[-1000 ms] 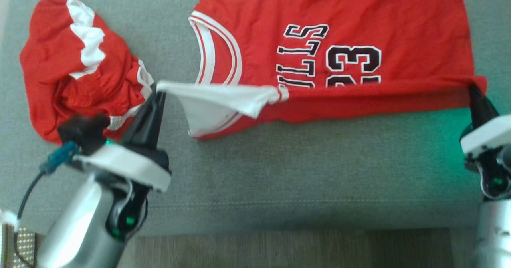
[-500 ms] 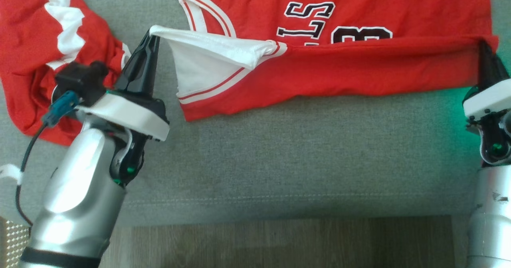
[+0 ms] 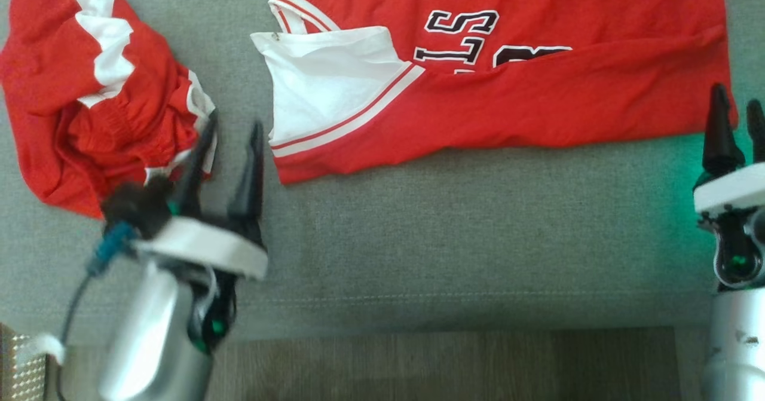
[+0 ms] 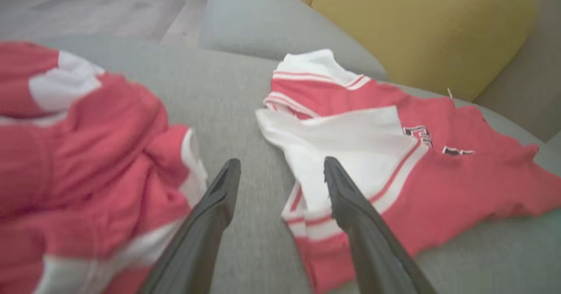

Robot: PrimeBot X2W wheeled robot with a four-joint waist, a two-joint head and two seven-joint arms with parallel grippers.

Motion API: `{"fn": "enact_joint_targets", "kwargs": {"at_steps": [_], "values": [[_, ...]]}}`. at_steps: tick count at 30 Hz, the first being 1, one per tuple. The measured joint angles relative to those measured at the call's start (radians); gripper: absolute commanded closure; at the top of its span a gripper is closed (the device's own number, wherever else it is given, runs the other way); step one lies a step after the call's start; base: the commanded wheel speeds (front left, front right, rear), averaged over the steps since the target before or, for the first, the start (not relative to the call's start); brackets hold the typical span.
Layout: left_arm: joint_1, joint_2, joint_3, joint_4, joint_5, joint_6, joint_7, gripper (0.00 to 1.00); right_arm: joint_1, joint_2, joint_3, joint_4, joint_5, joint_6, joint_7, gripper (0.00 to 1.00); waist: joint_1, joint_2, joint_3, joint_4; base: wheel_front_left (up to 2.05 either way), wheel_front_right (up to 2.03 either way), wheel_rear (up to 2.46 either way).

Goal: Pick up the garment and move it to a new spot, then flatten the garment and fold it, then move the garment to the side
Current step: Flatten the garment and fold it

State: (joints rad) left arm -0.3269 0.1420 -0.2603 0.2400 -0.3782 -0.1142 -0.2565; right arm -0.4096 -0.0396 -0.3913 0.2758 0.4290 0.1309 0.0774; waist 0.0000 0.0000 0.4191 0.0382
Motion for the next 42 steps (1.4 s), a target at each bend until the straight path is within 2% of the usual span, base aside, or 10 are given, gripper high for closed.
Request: {"fn": "enact_joint_targets", "kwargs": {"at_steps": [6,18,19,21,25,29,30,32,33,42], "values": [[0.071,-0.03,-0.012,0.077,-0.001,0.0,0.0,0.0,0.01,0.0,-0.016,0.0,-0.026,0.0,-0.008,0.0,0.0,0.0,-0.013,0.01,0.0,0.0,0.0],[-0.039,-0.033,-0.133,0.203,-0.05,-0.01,0.027,0.0,-0.032,0.0,-0.011,0.057,-0.227,0.0,-0.035,0.0,0.0,0.0,0.001,0.002,0.0,0.0,0.0],[-0.044,-0.028,-0.146,0.208,-0.057,-0.01,0.029,0.49,-0.039,0.0,-0.009,0.063,-0.246,0.0,-0.036,0.0,0.0,0.0,0.003,0.0,0.0,0.0,0.0],[-0.053,-0.016,-0.167,0.211,-0.076,-0.01,0.037,1.0,-0.049,0.0,-0.005,0.078,-0.288,0.0,-0.043,0.0,0.0,0.0,0.007,-0.004,0.0,0.0,0.0],[-0.067,0.004,-0.197,0.217,-0.103,-0.011,0.042,1.0,-0.053,0.0,-0.005,0.092,-0.365,0.0,-0.053,0.0,0.0,0.0,0.012,-0.004,0.0,0.0,0.0],[-0.076,0.014,-0.216,0.221,-0.122,-0.011,0.039,1.0,-0.053,0.0,-0.011,0.103,-0.387,0.0,-0.051,0.0,0.0,0.0,0.012,0.001,0.0,0.0,0.0],[-0.078,0.016,-0.219,0.224,-0.128,-0.016,0.034,1.0,-0.053,0.0,-0.01,0.103,-0.387,0.0,-0.05,0.19,0.0,0.0,0.012,0.001,0.0,0.0,0.0],[-0.081,0.019,-0.225,0.23,-0.135,-0.018,0.033,1.0,-0.053,0.0,-0.011,0.109,-0.389,0.0,-0.048,0.97,0.0,0.0,0.01,-0.001,0.0,0.0,0.0],[-0.085,0.022,-0.23,0.235,-0.136,-0.018,0.032,1.0,-0.053,0.0,-0.011,0.113,-0.394,0.0,-0.041,1.0,0.0,0.0,0.009,-0.001,0.0,0.0,0.0],[-0.087,0.039,-0.251,0.252,-0.156,-0.018,0.024,1.0,-0.036,0.0,-0.024,0.09,-0.402,0.0,-0.025,1.0,0.0,0.0,-0.018,-0.004,0.0,0.0,0.0]]}}
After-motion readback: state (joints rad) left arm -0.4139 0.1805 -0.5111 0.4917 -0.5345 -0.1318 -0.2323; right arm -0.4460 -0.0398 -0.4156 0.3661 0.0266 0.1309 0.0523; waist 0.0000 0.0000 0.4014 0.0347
